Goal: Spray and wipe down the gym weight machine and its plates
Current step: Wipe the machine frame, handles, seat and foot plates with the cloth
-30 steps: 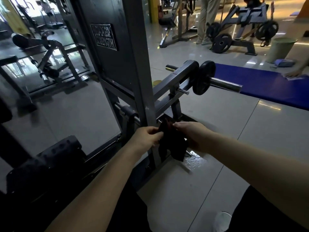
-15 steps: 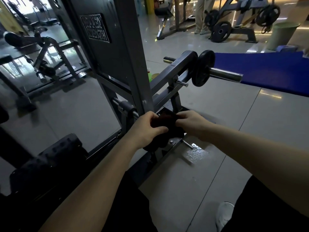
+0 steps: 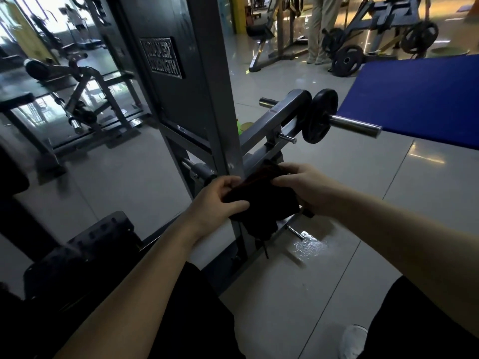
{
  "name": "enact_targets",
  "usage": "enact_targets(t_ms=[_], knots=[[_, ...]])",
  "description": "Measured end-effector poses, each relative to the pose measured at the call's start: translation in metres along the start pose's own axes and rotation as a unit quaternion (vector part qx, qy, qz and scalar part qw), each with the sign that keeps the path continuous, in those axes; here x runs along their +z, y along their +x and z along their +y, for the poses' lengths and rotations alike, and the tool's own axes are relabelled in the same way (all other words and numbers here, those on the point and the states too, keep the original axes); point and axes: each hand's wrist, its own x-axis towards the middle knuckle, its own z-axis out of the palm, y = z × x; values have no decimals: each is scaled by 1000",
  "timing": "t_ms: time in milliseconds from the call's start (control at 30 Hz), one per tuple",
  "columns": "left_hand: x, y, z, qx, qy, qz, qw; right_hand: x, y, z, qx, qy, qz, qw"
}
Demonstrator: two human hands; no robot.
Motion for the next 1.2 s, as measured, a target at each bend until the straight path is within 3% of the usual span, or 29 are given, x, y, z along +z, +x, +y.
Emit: enact_targets(t_ms=[167,333,467,533,600,767,900,1033,1133,1200], knots=[[-12,-12,17,94,8,23,995,10,4,-27,-22,-47,-8,999],[-30,-14,29,221,188,109,951,15,1,-52,-18,-112,2,994],[-53,-10,48,244,205,178,931,22,-5,-77,-60,-131,-47,989],[-67,-11,70,223,164,180,944,32,-8,-98,-105,-173,-43,978],[-81,-13,96,190,120,194,955,41,-6,-122,-160,-217,0,963],[-126,-9,164,167,147,304,927,55,2,-192,-297,-235,123,917],[-179,7,216,162,135,455,865,72,14,-243,-400,-236,200,863],[-218,28,271,155,73,569,804,92,18,-274,-446,-223,227,837],[-214,47,295,188,42,579,793,106,24,-285,-510,-241,263,783],[-195,61,296,246,40,544,801,108,37,-287,-544,-250,270,755]])
